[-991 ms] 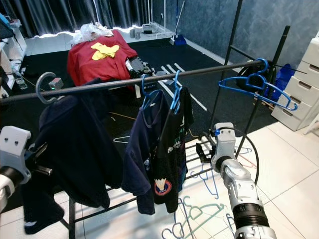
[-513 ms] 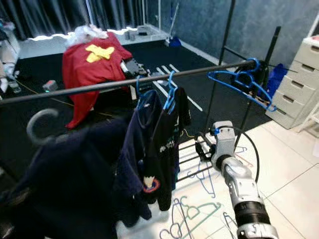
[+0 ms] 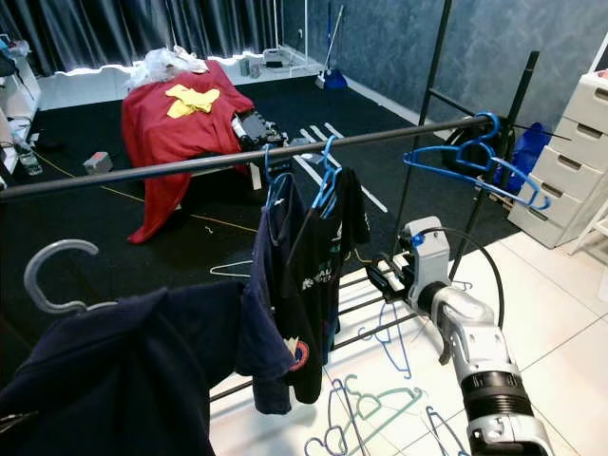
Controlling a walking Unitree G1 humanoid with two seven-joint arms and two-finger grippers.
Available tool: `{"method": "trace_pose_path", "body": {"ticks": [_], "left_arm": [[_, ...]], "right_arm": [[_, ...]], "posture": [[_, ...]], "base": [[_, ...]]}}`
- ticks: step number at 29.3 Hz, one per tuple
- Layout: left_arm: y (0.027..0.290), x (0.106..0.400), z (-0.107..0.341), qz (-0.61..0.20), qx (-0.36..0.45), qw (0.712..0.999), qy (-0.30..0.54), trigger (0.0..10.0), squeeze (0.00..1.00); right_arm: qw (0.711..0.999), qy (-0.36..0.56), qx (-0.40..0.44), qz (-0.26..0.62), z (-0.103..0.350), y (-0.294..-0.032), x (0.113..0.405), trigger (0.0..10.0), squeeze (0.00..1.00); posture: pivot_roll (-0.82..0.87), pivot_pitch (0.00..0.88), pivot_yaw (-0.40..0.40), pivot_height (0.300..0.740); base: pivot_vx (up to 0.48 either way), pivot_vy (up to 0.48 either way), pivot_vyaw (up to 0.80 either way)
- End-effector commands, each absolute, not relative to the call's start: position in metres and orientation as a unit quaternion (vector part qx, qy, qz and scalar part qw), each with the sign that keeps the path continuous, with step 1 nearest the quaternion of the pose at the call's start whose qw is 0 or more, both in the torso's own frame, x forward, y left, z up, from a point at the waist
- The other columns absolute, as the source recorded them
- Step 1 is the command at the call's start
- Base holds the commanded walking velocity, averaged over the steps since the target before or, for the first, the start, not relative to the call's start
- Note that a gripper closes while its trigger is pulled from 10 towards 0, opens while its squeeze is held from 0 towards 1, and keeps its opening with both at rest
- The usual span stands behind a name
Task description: Hang hanger
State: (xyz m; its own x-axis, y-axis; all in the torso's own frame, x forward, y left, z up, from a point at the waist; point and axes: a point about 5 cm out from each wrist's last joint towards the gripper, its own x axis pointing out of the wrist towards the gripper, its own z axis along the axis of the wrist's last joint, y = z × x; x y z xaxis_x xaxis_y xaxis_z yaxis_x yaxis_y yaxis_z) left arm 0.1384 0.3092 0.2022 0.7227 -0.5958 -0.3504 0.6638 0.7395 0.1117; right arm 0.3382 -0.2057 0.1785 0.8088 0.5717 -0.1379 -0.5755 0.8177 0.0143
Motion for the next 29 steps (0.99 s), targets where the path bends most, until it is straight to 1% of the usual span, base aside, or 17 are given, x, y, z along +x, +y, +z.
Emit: {"method": "trace_pose_path", "body": {"ticks": [1,3,4,6,7,11,18,21,23,25,26,28,29], "left_arm": [[0.299,0.143,0.221,-0.380,0.123,0.910,0.108,10.0,0.00],[0.294,0.147,0.222,-0.400,0.122,0.903,0.104,10.0,0.00],[0.294,0.147,0.222,-0.400,0.122,0.903,0.104,10.0,0.00],[0.292,0.151,0.222,-0.408,0.122,0.899,0.105,10.0,0.00],[0.295,0.151,0.222,-0.406,0.124,0.899,0.109,10.0,0.00],[0.298,0.152,0.222,-0.404,0.125,0.899,0.112,10.0,0.00],[0.312,0.152,0.227,-0.392,0.130,0.902,0.127,10.0,0.00],[0.311,0.155,0.229,-0.388,0.129,0.905,0.116,10.0,0.00],[0.304,0.162,0.226,-0.383,0.118,0.911,0.094,10.0,0.00],[0.299,0.165,0.222,-0.382,0.110,0.913,0.087,10.0,0.00],[0.292,0.171,0.214,-0.376,0.098,0.918,0.081,10.0,0.00],[0.292,0.171,0.214,-0.376,0.098,0.918,0.081,10.0,0.00],[0.287,0.176,0.209,-0.371,0.091,0.921,0.079,10.0,0.00]], "right_arm": [[0.932,0.036,-0.013,0.361,0.201,-0.195,0.335,10.0,0.00],[0.914,0.012,-0.010,0.405,0.219,-0.190,0.329,10.0,0.00],[0.914,0.012,-0.010,0.405,0.219,-0.190,0.329,10.0,0.00],[0.895,-0.008,-0.008,0.446,0.233,-0.186,0.322,10.0,0.00],[0.887,-0.014,-0.008,0.462,0.238,-0.184,0.318,10.0,0.00],[0.883,-0.016,-0.008,0.470,0.239,-0.184,0.316,10.0,0.00],[0.871,-0.006,0.013,0.492,0.236,-0.184,0.308,10.0,0.00],[0.873,-0.005,0.019,0.487,0.233,-0.182,0.309,10.0,0.00],[0.892,0.012,0.041,0.450,0.219,-0.180,0.316,10.0,0.00],[0.898,0.023,0.043,0.438,0.211,-0.178,0.317,10.0,0.00],[0.898,0.035,0.044,0.436,0.202,-0.174,0.316,10.0,0.00],[0.898,0.035,0.044,0.436,0.202,-0.174,0.316,10.0,0.00],[0.897,0.041,0.043,0.438,0.197,-0.170,0.314,10.0,0.00]], "posture": [[-0.10,0.000,-0.036,0.736],[-0.11,0.000,-0.034,0.736],[-0.11,0.000,-0.034,0.736],[-0.11,0.000,-0.036,0.736],[-0.12,0.000,-0.036,0.736],[-0.12,0.000,-0.036,0.736],[-0.13,0.000,-0.021,0.736],[-0.12,0.000,-0.018,0.736],[-0.12,0.000,-0.013,0.736],[-0.12,0.000,-0.012,0.736],[-0.12,0.000,-0.014,0.736],[-0.12,0.000,-0.014,0.736],[-0.12,0.000,-0.014,0.736]], "base": [[-0.330,0.000,0.00],[-0.349,0.000,0.00],[-0.368,0.000,0.00],[-0.373,0.000,0.00],[0.259,0.000,0.00],[0.259,0.000,0.00],[-0.267,0.000,0.00],[-0.264,0.000,0.00],[-0.266,0.000,0.00],[-0.268,0.000,0.00],[-0.270,0.000,0.00],[-0.270,0.000,0.00],[-0.270,0.000,0.00]]}}
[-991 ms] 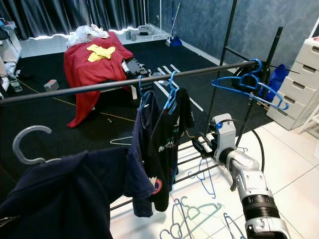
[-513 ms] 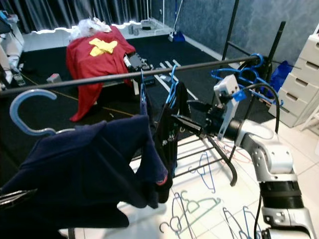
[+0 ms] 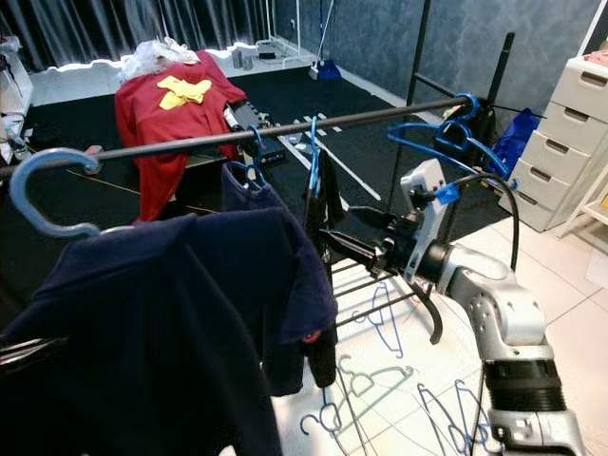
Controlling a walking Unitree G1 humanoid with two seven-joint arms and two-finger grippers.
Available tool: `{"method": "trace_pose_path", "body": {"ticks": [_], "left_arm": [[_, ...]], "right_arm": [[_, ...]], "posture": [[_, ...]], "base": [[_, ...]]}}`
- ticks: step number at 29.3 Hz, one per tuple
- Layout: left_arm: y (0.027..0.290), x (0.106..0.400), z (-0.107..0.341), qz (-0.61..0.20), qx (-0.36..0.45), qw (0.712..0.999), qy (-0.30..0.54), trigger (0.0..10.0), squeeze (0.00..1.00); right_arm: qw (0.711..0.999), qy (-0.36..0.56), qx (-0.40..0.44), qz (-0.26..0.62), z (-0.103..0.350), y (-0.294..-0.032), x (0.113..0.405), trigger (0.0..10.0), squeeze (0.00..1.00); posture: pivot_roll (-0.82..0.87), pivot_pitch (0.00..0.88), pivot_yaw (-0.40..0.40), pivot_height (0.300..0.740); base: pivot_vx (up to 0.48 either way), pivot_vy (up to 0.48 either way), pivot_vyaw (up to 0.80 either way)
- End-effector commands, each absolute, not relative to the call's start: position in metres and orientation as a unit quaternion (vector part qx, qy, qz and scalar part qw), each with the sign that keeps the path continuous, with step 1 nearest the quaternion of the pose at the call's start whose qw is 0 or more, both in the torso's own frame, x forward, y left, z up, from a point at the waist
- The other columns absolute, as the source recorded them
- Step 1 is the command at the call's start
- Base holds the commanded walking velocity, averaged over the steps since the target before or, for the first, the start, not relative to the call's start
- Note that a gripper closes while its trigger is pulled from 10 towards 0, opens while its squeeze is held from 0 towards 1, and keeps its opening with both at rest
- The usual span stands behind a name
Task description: Hang hanger
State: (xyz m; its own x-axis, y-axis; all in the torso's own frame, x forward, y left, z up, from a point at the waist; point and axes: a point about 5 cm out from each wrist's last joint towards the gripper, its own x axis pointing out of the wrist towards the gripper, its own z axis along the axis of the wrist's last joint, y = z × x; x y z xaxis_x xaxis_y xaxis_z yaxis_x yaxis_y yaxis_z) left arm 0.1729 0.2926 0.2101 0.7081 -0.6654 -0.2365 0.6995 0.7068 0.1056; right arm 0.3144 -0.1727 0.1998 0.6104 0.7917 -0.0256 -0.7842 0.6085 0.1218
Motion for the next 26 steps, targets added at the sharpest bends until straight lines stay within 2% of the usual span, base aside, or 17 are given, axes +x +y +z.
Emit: {"method": "trace_pose_path", "body": {"ticks": [1,5,7,10,11,13,14,15,16,17,19,20,22,26], "left_arm": [[0.287,0.176,0.209,-0.371,0.091,0.921,0.079,10.0,0.00],[0.285,0.195,0.186,-0.318,0.076,0.941,0.084,10.0,0.00],[0.284,0.218,0.163,-0.249,0.055,0.963,0.084,10.0,0.00],[0.284,0.218,0.163,-0.249,0.055,0.963,0.084,10.0,0.00],[0.282,0.227,0.154,-0.214,0.044,0.972,0.082,10.0,0.00],[0.282,0.227,0.154,-0.214,0.044,0.972,0.082,10.0,0.00],[0.282,0.237,0.136,-0.155,0.026,0.983,0.090,10.0,0.00],[0.282,0.237,0.136,-0.155,0.026,0.983,0.090,10.0,0.00],[0.283,0.244,0.116,-0.095,0.005,0.989,0.112,10.0,0.00],[0.282,0.246,0.096,-0.048,-0.008,0.989,0.138,10.0,0.00],[0.282,0.246,0.096,-0.048,-0.008,0.989,0.138,10.0,0.00],[0.279,0.243,0.073,-0.008,-0.030,0.985,0.172,10.0,0.00],[0.279,0.243,0.073,-0.008,-0.030,0.985,0.172,10.0,0.00],[0.244,0.215,0.007,0.014,-0.065,0.958,0.277,10.0,0.00]], "right_arm": [[0.897,0.041,0.043,0.438,0.197,-0.170,0.314,10.0,0.00],[0.895,0.052,0.051,0.441,0.189,-0.163,0.313,10.0,0.00],[0.903,0.061,0.064,0.419,0.181,-0.163,0.316,10.0,0.00],[0.903,0.061,0.064,0.419,0.181,-0.163,0.316,10.0,0.00],[0.916,0.071,0.067,0.390,0.172,-0.167,0.320,10.0,0.00],[0.916,0.071,0.067,0.390,0.172,-0.167,0.320,10.0,0.00],[0.934,0.099,0.069,0.336,0.150,-0.176,0.323,10.0,0.00],[0.934,0.099,0.069,0.336,0.150,-0.176,0.323,10.0,0.00],[0.948,0.134,0.067,0.282,0.124,-0.186,0.322,10.0,0.00],[0.955,0.166,0.071,0.233,0.101,-0.195,0.318,10.0,0.00],[0.955,0.166,0.071,0.233,0.101,-0.195,0.318,10.0,0.00],[0.959,0.202,0.074,0.187,0.075,-0.204,0.310,10.0,0.00],[0.959,0.202,0.074,0.187,0.075,-0.204,0.310,10.0,0.00],[0.946,0.309,0.085,0.051,0.004,-0.235,0.261,10.0,0.00]], "posture": [[-0.12,0.000,-0.014,0.736],[-0.11,0.000,-0.010,0.736],[-0.11,0.000,-0.007,0.736],[-0.11,0.000,-0.007,0.736],[-0.11,0.000,-0.004,0.736],[-0.11,0.000,-0.004,0.736],[-0.10,0.000,0.000,0.736],[-0.10,0.000,0.000,0.736],[-0.10,0.000,0.002,0.736],[-0.09,0.000,0.001,0.736],[-0.09,0.000,0.001,0.736],[-0.09,0.000,0.006,0.736],[-0.09,0.000,0.006,0.736],[-0.08,0.000,0.008,0.736]], "base": [[-0.270,0.000,0.00],[-0.146,0.000,0.00],[0.000,0.000,0.00],[0.000,0.000,0.00],[0.000,0.000,0.00],[0.000,0.000,0.00],[0.000,0.000,0.00],[0.000,0.000,0.00],[0.000,0.000,0.00],[0.000,0.000,0.00],[0.000,0.000,0.00],[0.000,0.000,0.00],[0.000,0.000,0.00],[0.000,0.000,0.00]]}}
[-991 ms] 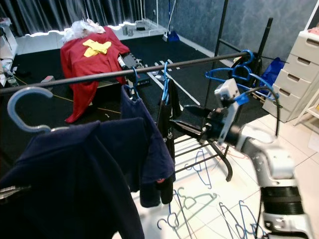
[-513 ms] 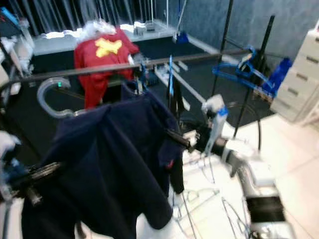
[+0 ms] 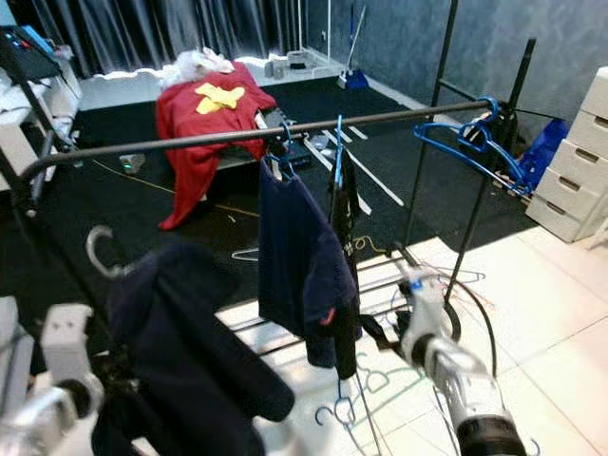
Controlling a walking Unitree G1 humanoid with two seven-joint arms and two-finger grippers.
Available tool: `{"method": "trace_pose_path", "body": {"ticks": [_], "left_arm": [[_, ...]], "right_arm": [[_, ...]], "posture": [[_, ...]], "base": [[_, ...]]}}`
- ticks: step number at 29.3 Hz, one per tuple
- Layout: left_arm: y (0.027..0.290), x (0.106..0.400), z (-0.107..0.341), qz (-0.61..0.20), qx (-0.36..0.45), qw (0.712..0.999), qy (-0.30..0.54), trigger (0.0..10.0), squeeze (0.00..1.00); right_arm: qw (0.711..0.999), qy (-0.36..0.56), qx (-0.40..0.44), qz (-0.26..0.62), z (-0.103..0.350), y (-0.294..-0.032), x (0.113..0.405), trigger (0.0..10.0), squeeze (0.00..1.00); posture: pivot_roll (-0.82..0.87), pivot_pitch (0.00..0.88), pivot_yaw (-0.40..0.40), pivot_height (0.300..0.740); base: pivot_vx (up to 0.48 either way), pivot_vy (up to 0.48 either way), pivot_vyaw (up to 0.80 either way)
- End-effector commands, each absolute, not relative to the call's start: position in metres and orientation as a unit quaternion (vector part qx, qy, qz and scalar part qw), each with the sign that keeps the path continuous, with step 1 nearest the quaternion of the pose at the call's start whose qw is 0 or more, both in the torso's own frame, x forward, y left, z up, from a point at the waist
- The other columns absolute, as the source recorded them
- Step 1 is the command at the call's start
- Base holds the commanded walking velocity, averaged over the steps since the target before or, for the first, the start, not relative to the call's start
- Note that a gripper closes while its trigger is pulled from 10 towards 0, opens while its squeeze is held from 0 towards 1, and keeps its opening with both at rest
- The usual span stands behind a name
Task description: Hang hanger
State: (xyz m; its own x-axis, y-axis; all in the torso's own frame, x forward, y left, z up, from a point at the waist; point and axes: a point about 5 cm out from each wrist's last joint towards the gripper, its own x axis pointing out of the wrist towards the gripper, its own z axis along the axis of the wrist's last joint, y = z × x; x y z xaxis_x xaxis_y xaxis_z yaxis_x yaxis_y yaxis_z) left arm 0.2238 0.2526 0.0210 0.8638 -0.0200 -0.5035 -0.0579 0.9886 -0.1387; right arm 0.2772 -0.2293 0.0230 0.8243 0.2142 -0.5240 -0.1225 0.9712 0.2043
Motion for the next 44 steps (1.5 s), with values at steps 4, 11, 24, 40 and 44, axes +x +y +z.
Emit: {"method": "trace_pose_path", "body": {"ticks": [4,11,24,40,44], "left_arm": [[0.238,0.200,-0.014,0.051,-0.045,0.948,0.310,10.0,0.00],[0.239,0.201,-0.021,0.071,-0.080,0.944,0.311,10.0,0.00],[0.231,0.197,-0.045,0.016,0.068,0.930,0.361,10.0,0.00],[0.223,0.179,-0.073,0.036,0.061,0.912,0.404,10.0,0.00],[0.216,0.184,-0.073,0.032,0.050,0.914,0.401,10.0,0.00]], "right_arm": [[0.953,0.274,0.127,0.040,0.003,-0.237,0.255,10.0,0.00],[0.959,0.238,0.151,0.041,0.004,-0.236,0.261,10.0,0.00],[0.959,0.238,0.149,0.047,0.002,-0.236,0.260,10.0,0.00],[0.958,0.235,0.153,0.051,0.000,-0.235,0.263,10.0,0.00],[0.957,0.239,0.153,0.057,0.001,-0.236,0.265,10.0,0.00]], "posture": [[-0.09,0.000,0.006,0.736],[-0.06,0.000,0.007,0.736],[-0.07,0.000,0.003,0.736],[-0.06,0.000,0.013,0.736],[-0.06,0.000,0.006,0.736]], "base": [[0.000,0.000,0.00],[0.000,0.000,0.00],[0.000,0.000,0.00],[0.000,0.000,0.00],[0.000,0.000,0.00]]}}
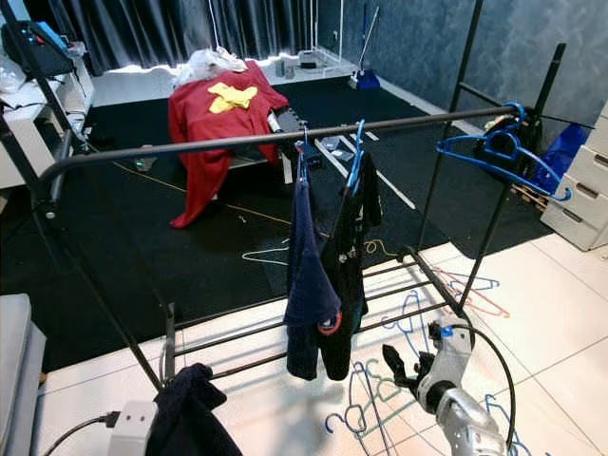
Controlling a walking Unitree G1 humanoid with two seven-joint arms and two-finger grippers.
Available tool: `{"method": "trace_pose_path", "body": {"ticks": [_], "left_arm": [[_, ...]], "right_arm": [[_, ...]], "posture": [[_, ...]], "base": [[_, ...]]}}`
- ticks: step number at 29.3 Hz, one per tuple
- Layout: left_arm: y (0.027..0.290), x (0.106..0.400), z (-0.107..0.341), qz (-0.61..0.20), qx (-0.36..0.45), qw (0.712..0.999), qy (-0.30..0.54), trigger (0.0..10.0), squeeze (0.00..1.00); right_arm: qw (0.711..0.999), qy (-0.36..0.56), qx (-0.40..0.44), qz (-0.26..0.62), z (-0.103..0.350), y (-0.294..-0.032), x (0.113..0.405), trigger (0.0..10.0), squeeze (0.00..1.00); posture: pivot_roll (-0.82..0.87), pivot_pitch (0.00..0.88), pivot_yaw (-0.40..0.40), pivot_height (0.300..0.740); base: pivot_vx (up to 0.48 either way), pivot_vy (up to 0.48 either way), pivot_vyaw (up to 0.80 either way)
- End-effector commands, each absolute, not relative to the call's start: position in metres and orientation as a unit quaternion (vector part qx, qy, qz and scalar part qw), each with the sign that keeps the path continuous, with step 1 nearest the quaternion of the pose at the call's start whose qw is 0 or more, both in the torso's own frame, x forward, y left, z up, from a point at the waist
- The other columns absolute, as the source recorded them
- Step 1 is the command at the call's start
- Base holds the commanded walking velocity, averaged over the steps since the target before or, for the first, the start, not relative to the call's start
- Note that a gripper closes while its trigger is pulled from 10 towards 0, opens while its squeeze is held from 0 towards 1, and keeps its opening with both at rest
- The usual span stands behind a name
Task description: Hang hanger
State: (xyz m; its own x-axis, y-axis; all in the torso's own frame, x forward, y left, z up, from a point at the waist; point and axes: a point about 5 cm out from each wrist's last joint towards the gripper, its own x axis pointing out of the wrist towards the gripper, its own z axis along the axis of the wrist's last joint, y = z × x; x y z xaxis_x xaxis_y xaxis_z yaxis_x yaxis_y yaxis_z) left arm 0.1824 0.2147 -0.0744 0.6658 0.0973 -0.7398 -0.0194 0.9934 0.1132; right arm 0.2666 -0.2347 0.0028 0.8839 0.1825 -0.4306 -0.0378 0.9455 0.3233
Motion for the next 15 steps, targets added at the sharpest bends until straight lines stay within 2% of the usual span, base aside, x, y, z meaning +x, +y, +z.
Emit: {"method": "trace_pose_path", "body": {"ticks": [1,15], "left_arm": [[0.215,0.188,-0.072,0.034,0.051,0.916,0.396,10.0,0.00],[0.219,0.200,-0.067,0.038,0.045,0.915,0.398,10.0,0.00]], "right_arm": [[0.958,0.238,0.153,0.055,0.001,-0.237,0.265,10.0,0.00],[0.957,0.234,0.163,0.052,-0.001,-0.236,0.264,10.0,0.00]], "posture": [[-0.08,0.000,-0.001,0.736],[-0.08,0.000,0.022,0.736]], "base": [[0.000,0.000,0.00],[0.000,0.000,0.00]]}}
